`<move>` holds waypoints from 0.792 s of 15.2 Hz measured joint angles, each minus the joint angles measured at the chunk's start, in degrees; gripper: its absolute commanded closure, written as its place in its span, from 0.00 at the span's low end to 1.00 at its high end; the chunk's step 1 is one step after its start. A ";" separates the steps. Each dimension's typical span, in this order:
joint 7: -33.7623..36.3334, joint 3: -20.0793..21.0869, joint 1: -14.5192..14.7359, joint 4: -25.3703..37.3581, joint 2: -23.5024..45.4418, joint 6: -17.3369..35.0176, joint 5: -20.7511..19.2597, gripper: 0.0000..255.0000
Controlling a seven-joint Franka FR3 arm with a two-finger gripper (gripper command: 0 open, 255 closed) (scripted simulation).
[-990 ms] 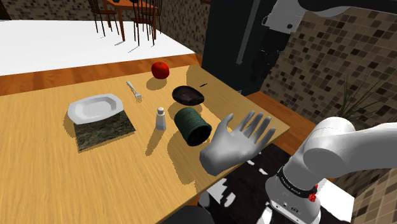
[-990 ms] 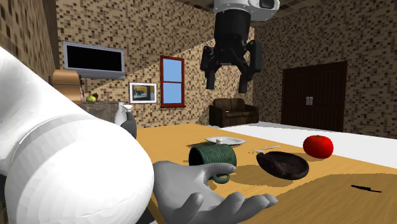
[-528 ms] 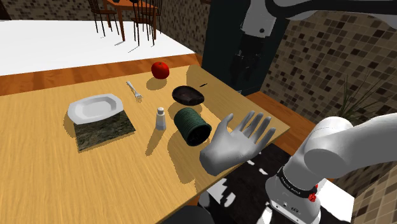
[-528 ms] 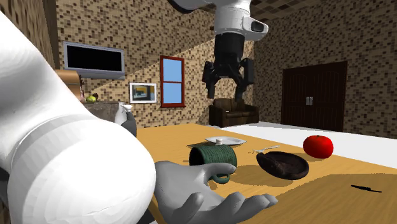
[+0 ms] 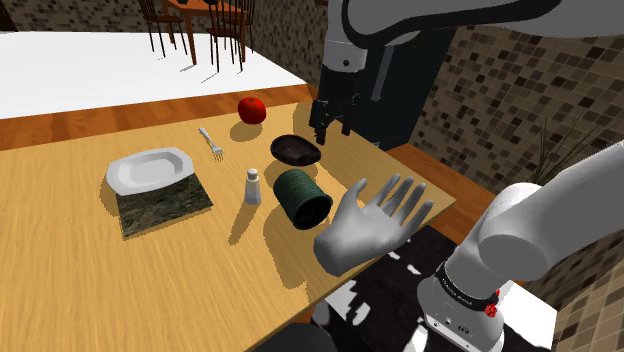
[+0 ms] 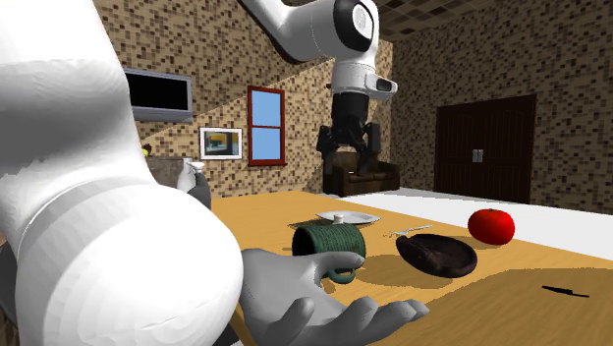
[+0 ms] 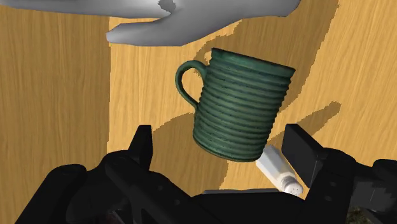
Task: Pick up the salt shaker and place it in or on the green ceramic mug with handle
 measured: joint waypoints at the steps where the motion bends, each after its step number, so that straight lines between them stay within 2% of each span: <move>1: 1.19 0.77 0.15 1.47 2.19 0.26 -0.27 0.00; 9: 10.84 5.52 2.03 14.74 21.19 1.98 -4.53 0.00; 12: 14.54 6.43 3.49 22.38 29.82 1.13 -7.01 0.00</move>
